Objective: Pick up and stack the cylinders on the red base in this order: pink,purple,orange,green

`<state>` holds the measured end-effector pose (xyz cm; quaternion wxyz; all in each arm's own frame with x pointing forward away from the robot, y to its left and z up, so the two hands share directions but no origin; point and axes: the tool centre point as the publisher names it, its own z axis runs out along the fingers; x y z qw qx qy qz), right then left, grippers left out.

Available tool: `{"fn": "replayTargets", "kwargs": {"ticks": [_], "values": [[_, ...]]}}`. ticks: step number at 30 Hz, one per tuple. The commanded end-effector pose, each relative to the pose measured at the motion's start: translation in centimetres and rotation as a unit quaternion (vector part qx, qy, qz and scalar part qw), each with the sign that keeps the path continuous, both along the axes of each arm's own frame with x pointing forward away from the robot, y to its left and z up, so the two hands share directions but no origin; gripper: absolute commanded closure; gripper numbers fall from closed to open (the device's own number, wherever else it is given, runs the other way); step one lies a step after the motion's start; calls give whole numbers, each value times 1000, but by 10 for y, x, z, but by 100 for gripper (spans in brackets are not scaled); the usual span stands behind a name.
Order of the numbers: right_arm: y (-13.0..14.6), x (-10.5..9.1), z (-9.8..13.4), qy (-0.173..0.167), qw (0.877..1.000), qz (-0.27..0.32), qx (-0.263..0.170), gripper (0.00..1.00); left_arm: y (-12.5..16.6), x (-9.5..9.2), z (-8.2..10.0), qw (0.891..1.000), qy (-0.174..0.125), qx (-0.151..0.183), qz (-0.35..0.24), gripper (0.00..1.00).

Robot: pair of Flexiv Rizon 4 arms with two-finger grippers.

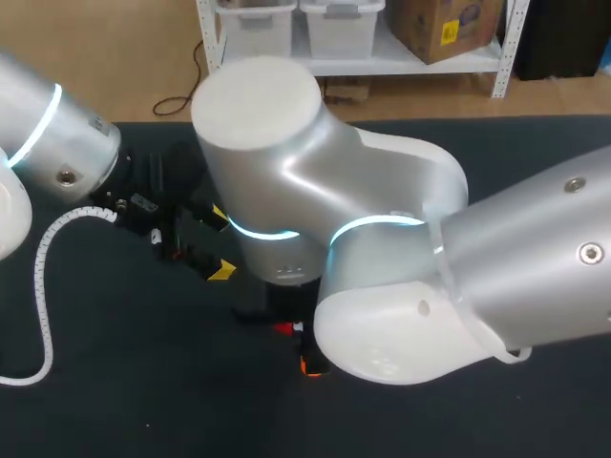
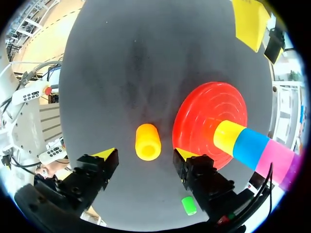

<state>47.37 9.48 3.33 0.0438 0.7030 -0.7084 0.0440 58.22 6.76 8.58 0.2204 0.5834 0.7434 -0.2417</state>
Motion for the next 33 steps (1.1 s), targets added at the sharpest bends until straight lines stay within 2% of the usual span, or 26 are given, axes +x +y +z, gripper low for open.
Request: {"fn": "replayTargets", "kwargs": {"ticks": [1,4,7,18,21,23,29,33], "values": [[0,-1,-4,-4,1000,-2,7,31,0,1,0,1000,1,2,0,0],[2,0,-4,-5,1000,-3,6,37,0,1,0,1000,1,2,0,0],[3,0,-3,-6,1000,-3,6,49,0,1,0,1000,1,2,0,0],[5,-2,-3,-7,1000,1,5,59,0,1,0,1000,1,2,0,0],[6,-3,-3,-8,1000,3,3,78,0,1,0,1000,1,2,0,0],[6,-3,-3,-9,1000,3,2,100,0,1,0,1000,1,2,0,0],[5,-1,5,-19,1000,6,-11,100,0,1,0,1000,1,2,0,0],[3,3,21,-22,1000,2,-14,100,0,1,0,1000,1,2,0,0]]}}
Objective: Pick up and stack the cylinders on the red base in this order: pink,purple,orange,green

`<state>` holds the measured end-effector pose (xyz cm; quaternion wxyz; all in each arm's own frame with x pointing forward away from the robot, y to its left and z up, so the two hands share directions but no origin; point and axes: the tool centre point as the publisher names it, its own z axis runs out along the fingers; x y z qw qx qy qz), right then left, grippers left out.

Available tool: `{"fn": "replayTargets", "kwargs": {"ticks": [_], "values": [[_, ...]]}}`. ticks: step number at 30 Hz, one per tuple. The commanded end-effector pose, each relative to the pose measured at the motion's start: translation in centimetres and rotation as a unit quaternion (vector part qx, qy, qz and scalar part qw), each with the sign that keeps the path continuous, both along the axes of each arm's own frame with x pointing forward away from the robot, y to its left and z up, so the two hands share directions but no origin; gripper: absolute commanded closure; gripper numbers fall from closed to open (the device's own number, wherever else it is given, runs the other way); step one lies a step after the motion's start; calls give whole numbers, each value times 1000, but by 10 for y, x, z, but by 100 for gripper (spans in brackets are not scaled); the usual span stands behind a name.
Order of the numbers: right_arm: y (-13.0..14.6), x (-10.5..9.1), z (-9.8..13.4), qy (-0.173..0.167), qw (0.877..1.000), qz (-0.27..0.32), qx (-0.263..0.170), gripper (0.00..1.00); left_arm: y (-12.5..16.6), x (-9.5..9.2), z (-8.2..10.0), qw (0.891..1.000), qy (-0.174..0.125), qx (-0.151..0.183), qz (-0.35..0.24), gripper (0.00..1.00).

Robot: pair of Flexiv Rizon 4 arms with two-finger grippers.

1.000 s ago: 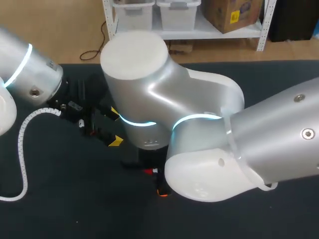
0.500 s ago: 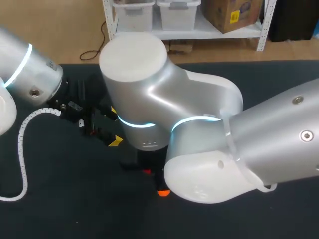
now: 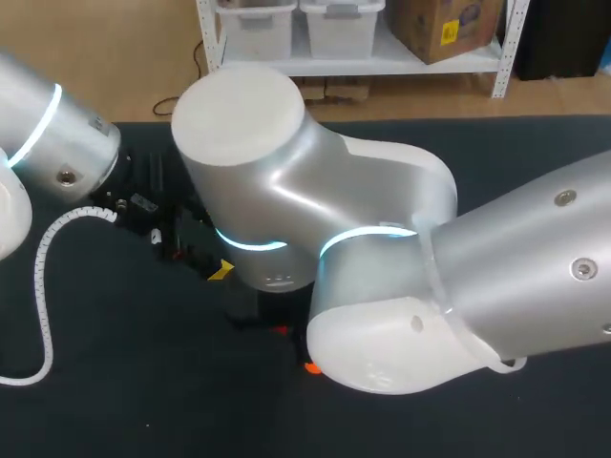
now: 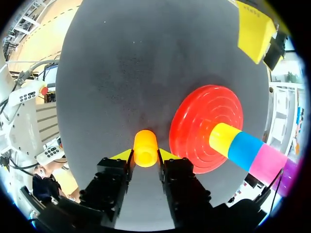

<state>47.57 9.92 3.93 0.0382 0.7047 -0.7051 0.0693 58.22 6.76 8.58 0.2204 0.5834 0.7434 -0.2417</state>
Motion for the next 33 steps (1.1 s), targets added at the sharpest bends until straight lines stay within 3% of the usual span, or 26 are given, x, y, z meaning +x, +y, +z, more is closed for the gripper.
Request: {"fn": "replayTargets", "kwargs": {"ticks": [1,17,29,33], "values": [[-2,3,21,-6,1000,-3,0,100,0,1,0,1000,1,2,0,0],[17,46,129,-25,999,-23,4,100,0,1,0,1000,1,2,0,0],[46,94,208,-50,997,-54,5,100,0,1,0,1000,1,2,0,0],[49,103,225,-54,996,-67,11,100,0,1,0,1000,1,2,0,0]]}}
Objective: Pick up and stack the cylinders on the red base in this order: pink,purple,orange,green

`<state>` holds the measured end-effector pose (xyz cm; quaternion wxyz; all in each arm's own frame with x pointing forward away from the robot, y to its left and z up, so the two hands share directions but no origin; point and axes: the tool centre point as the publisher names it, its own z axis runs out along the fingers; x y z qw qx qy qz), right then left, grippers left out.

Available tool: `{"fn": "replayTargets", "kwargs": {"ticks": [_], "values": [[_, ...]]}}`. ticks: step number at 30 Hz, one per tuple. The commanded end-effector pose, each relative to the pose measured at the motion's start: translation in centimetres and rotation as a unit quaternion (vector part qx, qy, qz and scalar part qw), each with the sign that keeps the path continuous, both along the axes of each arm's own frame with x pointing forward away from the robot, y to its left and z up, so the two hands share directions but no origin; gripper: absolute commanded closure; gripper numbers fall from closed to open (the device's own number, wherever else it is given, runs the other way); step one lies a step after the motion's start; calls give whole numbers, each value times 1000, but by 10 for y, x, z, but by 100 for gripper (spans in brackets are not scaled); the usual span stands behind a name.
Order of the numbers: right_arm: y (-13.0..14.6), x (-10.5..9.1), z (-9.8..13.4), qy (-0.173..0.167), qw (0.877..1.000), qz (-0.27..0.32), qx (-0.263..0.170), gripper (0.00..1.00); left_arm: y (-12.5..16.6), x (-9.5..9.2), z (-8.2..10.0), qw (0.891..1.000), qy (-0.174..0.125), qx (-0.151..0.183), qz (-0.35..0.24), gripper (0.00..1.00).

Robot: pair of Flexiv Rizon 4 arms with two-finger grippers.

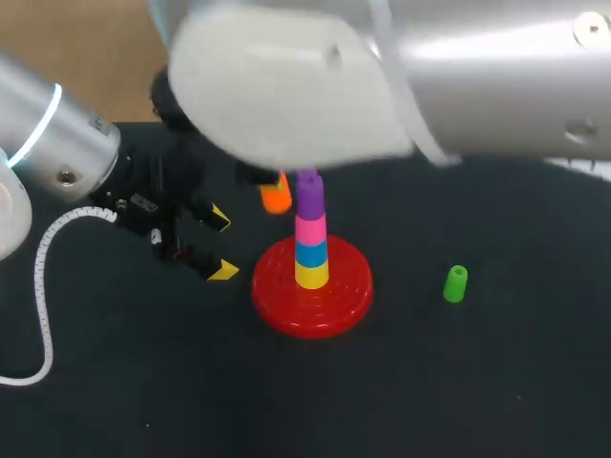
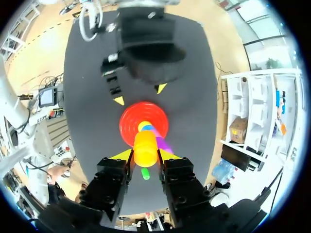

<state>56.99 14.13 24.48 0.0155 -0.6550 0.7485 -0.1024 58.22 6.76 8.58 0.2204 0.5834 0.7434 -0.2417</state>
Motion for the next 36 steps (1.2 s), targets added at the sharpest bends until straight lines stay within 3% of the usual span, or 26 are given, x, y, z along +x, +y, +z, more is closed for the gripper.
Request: {"fn": "replayTargets", "kwargs": {"ticks": [1,9,21,36], "values": [[7,11,22,13,1000,-12,-2,100,0,1,0,1000,1,2,0,0],[-5,20,24,20,999,-33,-7,100,0,1,0,1000,1,2,0,0],[-37,14,13,22,999,-47,-16,100,0,1,0,1000,1,2,0,0],[-29,34,2,22,998,-53,-9,100,0,1,0,1000,1,2,0,0]]}}
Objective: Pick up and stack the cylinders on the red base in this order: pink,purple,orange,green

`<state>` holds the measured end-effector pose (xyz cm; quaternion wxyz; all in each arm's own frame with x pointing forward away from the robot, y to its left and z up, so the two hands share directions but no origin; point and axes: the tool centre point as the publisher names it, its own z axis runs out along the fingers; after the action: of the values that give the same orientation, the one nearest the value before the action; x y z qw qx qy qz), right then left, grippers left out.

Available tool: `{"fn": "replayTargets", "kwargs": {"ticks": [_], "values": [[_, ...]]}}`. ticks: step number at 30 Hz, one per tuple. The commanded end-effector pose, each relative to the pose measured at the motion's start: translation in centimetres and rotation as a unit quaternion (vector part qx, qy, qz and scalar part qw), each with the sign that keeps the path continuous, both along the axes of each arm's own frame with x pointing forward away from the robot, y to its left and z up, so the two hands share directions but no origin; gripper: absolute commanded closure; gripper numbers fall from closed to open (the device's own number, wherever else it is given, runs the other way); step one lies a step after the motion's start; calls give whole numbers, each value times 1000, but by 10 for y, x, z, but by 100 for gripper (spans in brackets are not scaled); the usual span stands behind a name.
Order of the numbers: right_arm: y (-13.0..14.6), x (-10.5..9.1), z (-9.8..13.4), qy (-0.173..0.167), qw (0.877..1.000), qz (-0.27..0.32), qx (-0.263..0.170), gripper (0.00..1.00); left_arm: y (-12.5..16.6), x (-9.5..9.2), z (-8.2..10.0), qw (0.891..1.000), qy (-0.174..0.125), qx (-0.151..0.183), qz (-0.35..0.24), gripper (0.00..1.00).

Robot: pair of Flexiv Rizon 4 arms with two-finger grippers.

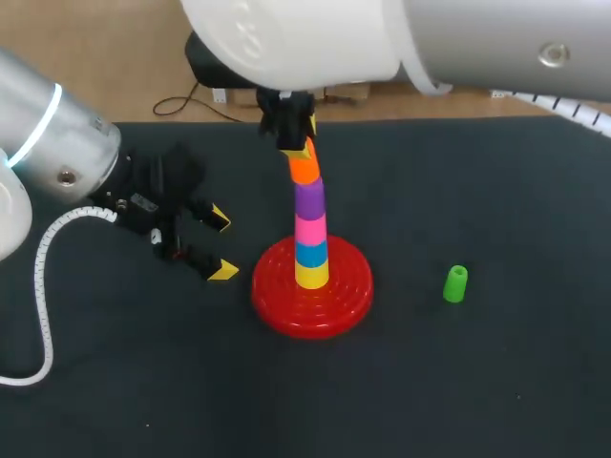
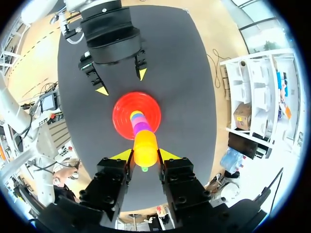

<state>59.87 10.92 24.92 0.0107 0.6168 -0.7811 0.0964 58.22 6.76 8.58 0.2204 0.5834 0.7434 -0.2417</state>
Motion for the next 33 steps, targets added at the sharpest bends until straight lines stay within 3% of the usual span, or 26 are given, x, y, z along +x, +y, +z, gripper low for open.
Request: {"fn": "replayTargets", "kwargs": {"ticks": [1,33], "values": [[3,6,-2,2,1000,0,0,100,0,1,0,1000,1,2,0,0],[1,6,-18,20,1000,-8,5,100,0,1,0,1000,1,2,0,0]]}}
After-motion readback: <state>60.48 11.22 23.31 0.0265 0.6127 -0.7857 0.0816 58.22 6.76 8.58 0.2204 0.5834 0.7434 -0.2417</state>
